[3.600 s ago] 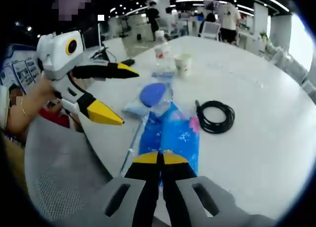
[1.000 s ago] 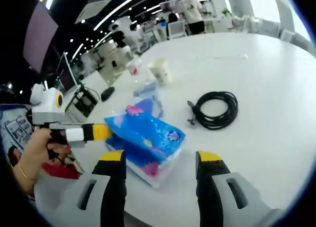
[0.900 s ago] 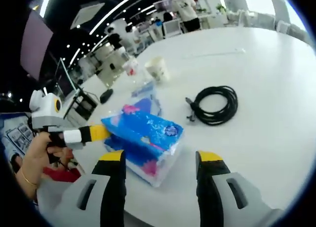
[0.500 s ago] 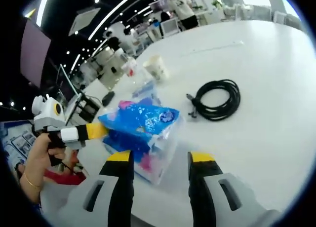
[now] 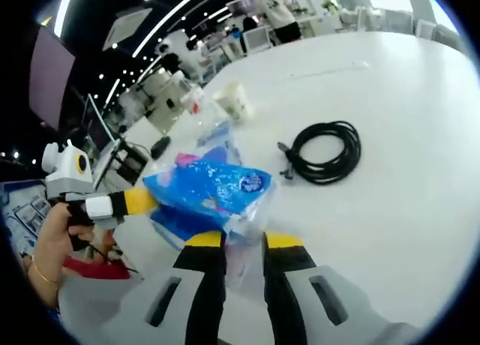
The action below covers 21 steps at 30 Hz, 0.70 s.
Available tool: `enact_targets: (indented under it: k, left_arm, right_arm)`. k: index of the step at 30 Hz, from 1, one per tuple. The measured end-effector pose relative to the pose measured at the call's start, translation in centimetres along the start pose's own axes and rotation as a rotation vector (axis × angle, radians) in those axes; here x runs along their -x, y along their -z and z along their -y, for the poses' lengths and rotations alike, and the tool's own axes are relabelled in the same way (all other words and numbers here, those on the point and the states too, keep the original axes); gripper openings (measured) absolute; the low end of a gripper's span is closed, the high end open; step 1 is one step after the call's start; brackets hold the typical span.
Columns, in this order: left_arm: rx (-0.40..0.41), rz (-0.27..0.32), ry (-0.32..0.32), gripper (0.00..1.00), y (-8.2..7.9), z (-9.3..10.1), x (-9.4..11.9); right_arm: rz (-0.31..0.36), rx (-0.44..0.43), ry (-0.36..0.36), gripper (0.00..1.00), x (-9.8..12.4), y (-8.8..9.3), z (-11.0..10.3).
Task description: Arrange the tabletop items into an orderly group along one side of the table until the central work area is clear of visible clutter.
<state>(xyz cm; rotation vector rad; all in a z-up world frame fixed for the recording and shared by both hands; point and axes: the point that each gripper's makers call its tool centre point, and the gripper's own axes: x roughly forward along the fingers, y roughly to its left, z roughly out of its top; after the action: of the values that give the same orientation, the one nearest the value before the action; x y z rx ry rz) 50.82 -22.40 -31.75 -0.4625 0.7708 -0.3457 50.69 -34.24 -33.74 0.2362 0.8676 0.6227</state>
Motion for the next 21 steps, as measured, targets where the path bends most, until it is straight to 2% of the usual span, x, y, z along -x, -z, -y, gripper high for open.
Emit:
enact_targets:
  k: [3, 4, 5, 12, 16, 21]
  left_arm:
    - [-0.052, -0.003, 0.012, 0.00, 0.1, 0.4, -0.2]
    - [-0.061, -0.004, 0.009, 0.00, 0.1, 0.5, -0.2]
    - [-0.117, -0.009, 0.004, 0.00, 0.1, 0.5, -0.2]
    - [-0.225, -0.030, -0.003, 0.04, 0.4, 0.7, -0.4]
    - [-0.329, -0.033, -0.006, 0.13, 0.3, 0.9, -0.4]
    - [-0.378, -0.003, 0.040, 0.25, -0.3, 1.8, -0.4]
  right_arm:
    - [0.003, 0.012, -0.015, 0.08, 0.1, -0.3, -0.2]
    - [0.002, 0.009, -0.011, 0.07, 0.2, -0.3, -0.2]
    - [-0.001, 0.023, -0.012, 0.06, 0.3, -0.3, -0.1]
    - [-0.006, 0.043, -0.037, 0.03, 0.8, -1.0, -0.1]
    - [-0.009, 0.069, -0.041, 0.03, 1.2, -1.5, 0.1]
    - [-0.004, 0.070, -0.045, 0.03, 1.6, -2.5, 0.8]
